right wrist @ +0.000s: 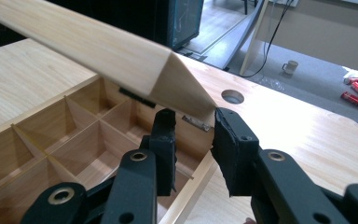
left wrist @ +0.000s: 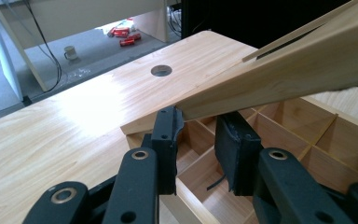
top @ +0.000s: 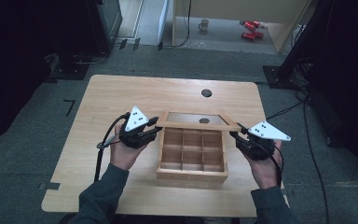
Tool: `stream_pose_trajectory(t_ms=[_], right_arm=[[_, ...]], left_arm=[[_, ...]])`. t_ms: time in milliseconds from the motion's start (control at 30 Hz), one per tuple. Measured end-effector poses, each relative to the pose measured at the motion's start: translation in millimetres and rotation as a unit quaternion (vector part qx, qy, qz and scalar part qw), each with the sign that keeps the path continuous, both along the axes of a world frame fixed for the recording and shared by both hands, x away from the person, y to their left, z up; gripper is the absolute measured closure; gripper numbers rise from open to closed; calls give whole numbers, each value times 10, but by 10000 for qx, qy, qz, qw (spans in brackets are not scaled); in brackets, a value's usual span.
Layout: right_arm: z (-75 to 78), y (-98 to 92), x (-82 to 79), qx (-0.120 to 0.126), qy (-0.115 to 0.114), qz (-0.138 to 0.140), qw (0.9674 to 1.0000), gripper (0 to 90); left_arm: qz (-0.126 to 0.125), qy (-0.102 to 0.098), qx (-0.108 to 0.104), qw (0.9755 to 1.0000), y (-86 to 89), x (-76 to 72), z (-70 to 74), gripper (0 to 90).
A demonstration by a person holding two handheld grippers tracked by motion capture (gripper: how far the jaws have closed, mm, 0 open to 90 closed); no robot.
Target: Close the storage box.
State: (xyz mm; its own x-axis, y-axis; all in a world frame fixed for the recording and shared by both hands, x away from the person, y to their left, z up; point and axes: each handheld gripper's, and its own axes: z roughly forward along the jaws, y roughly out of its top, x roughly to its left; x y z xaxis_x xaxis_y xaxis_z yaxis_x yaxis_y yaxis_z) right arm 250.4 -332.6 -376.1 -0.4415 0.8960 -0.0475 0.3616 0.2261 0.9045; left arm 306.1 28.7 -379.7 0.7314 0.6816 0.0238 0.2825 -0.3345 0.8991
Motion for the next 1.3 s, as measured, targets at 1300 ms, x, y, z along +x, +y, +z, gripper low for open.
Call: stream_pose_trajectory(t_ms=[1300], right_arm=[[-216, 68, -373, 54, 136, -227, 9996, 622]], left_arm=[[-69, 96, 23, 9999, 43, -336, -209, 673]])
